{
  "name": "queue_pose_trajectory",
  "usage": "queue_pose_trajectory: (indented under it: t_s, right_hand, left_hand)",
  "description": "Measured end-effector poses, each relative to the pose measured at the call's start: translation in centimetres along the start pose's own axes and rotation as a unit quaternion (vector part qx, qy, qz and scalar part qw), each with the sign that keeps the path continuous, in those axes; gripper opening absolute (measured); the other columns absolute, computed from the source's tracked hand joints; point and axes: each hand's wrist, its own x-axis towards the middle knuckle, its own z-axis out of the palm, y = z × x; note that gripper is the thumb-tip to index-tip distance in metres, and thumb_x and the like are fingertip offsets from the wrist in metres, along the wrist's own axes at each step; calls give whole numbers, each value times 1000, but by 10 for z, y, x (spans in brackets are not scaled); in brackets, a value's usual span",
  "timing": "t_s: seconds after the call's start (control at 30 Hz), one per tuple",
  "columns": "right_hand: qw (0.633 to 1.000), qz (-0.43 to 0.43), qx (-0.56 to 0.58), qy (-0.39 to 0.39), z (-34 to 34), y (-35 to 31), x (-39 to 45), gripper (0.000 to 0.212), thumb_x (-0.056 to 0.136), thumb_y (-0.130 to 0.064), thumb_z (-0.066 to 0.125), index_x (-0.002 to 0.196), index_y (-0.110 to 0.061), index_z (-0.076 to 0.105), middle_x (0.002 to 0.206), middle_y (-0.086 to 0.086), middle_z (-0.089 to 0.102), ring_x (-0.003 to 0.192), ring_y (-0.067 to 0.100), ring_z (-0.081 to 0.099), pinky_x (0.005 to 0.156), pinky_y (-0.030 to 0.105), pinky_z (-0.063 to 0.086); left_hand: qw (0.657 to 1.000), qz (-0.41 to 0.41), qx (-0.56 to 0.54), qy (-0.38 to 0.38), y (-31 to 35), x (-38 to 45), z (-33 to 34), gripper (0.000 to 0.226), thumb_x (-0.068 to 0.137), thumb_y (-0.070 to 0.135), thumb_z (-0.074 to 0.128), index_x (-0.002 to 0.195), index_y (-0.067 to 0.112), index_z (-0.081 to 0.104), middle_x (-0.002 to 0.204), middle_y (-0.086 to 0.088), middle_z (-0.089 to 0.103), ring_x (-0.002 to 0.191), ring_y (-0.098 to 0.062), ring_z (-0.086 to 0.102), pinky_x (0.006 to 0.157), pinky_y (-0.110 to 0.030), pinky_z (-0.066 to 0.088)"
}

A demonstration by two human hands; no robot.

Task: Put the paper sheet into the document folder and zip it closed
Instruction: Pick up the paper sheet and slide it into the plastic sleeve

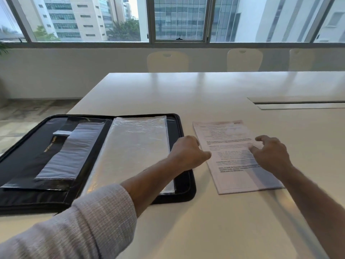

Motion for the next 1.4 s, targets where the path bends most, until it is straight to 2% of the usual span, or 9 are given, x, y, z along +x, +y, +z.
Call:
queue_pose_trajectory:
  t_s: [0.1,0.17,0.33,0.5,0.7,0.8,1.0,1.13,1.4]
  right_hand:
    - [1000,18,-22,0,3,7,3,49,88,-39,62,128,-11,57,128,26,54,119,46,47,98,49,40]
    - [999,13,-42,-2,6,10,3,50,89,-43,60,127,-11,57,127,25,54,119,45,45,97,47,39]
    - [997,-16,-74,9,15,15,-1,49,88,-48,57,123,-14,59,123,19,54,117,39,43,96,45,37]
    - [996,-29,-79,30,19,17,-3,46,89,-45,54,121,-13,60,121,19,55,114,38,44,94,45,37]
    - [995,-37,-87,37,21,19,-3,46,90,-45,53,121,-12,60,119,19,55,112,37,44,92,45,37]
    - [994,-40,-90,37,21,19,-4,46,90,-45,52,121,-12,60,119,19,55,113,37,43,93,45,36]
    - [994,-44,-95,39,19,18,-7,45,91,-43,51,119,-10,60,118,19,55,112,37,44,93,46,36]
    - [995,-40,-88,36,18,19,-9,45,90,-44,52,120,-11,60,119,19,55,113,37,44,94,46,36]
    - [998,30,39,25,11,12,-6,64,83,-44,66,133,-9,49,131,21,54,124,41,40,100,49,34]
  left_hand:
    - [999,-36,17,-34,8,9,11,22,77,42,76,78,26,60,68,18,51,60,-2,54,37,-12,35]
    - [997,-36,37,-57,14,13,17,29,79,42,73,70,25,51,71,15,54,66,-5,58,45,-17,45]
    - [992,-60,0,-109,32,16,20,30,81,46,68,93,19,62,81,8,58,72,-10,61,53,-23,53]
    - [936,-190,-255,-150,46,16,13,29,86,39,68,99,17,55,93,-6,63,83,-23,64,76,-40,58]
    - [874,-284,-366,-150,45,17,9,25,85,35,66,97,14,58,72,-2,62,63,-17,59,62,-28,50]
    - [876,-279,-361,-154,48,14,19,20,86,34,66,95,17,60,66,2,61,59,-13,51,58,-25,43]
    - [891,-215,-383,-113,56,13,43,33,95,14,58,128,12,58,124,-7,67,109,-26,64,94,-39,54]
    - [881,-225,-411,-75,54,10,47,20,98,6,52,113,12,62,91,-3,71,76,-20,70,49,-24,57]
    - [861,-195,-468,-43,43,4,46,17,98,7,53,100,21,61,93,-3,72,71,-18,72,48,-25,57]
